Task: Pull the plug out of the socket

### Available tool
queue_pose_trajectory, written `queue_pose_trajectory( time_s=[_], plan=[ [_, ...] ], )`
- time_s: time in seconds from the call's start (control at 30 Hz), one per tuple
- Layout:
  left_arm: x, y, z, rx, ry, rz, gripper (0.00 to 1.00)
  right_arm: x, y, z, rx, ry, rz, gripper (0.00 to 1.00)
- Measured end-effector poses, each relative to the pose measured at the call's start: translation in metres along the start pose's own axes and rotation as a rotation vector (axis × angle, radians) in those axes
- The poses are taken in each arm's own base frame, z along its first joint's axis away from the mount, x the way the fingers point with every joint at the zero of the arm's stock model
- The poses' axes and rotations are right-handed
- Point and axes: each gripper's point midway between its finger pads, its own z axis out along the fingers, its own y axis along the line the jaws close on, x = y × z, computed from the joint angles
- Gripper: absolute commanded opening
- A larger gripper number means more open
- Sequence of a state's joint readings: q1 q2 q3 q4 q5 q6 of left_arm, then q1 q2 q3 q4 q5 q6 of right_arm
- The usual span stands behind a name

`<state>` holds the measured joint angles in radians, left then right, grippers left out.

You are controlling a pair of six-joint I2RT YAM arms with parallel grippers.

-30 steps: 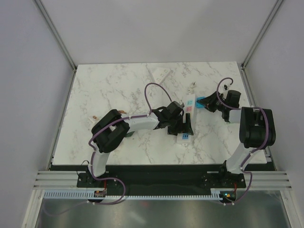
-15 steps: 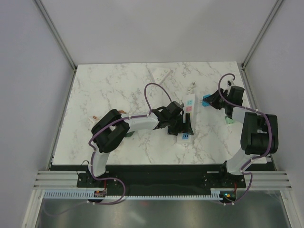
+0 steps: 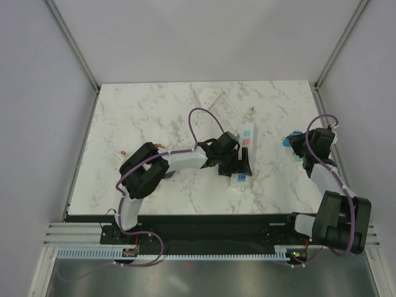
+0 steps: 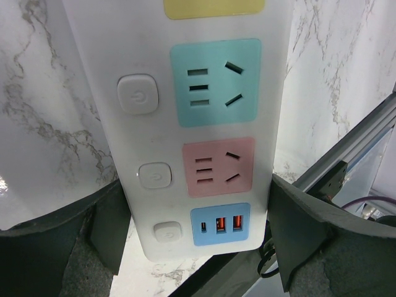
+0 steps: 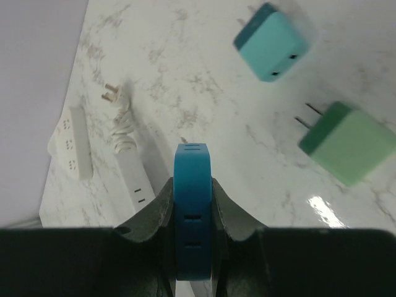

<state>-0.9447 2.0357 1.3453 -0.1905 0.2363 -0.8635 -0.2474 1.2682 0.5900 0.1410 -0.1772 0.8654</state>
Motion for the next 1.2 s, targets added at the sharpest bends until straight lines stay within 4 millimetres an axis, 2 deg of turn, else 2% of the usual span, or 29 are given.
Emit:
queue_pose_trajectory(
  time_s=[0.1, 0.27, 0.37, 0.43, 0.57, 0.67, 0.83, 1.0, 1.1, 1.17, 1.2],
  plan=[
    [0.0, 0.0, 0.001, -0.006, 0.005, -0.002, 0.02, -0.015, -0.02, -0.021, 0.106, -0.099, 0.083, 0.0],
    [0.0, 0.001, 0.001, -0.01, 0.01, -0.003, 0.02, -0.048, -0.042, -0.065, 0.226, -0.293, 0.155, 0.0],
    [0.0, 0.0, 0.002, -0.012, 0.014, -0.004, 0.02, -0.057, -0.058, -0.082, 0.266, -0.361, 0.192, 0.0],
    [0.0, 0.001, 0.002, -0.013, 0.015, -0.005, 0.02, -0.053, -0.078, -0.084, 0.315, -0.365, 0.218, 0.0],
    [0.0, 0.001, 0.002, -0.014, 0.016, -0.005, 0.02, -0.023, -0.13, -0.085, 0.454, -0.296, 0.261, 0.0],
    [0.0, 0.0, 0.002, -0.014, 0.016, -0.005, 0.02, -0.009, -0.154, -0.091, 0.511, -0.271, 0.28, 0.0],
    [0.001, 0.0, 0.003, -0.011, 0.02, -0.005, 0.02, -0.006, -0.17, -0.094, 0.512, -0.272, 0.316, 0.0],
    [0.001, -0.002, 0.004, -0.002, 0.027, -0.006, 0.02, 0.005, -0.175, -0.083, 0.49, -0.216, 0.334, 0.0],
    [0.001, -0.003, 0.005, 0.005, 0.032, -0.006, 0.02, 0.005, -0.174, -0.076, 0.462, -0.204, 0.335, 0.16],
    [0.001, -0.003, 0.005, 0.006, 0.033, -0.007, 0.02, 0.004, -0.173, -0.074, 0.447, -0.207, 0.331, 0.19],
    [0.001, -0.003, 0.005, 0.007, 0.034, -0.007, 0.02, 0.004, -0.173, -0.073, 0.442, -0.208, 0.33, 0.25]
  ],
)
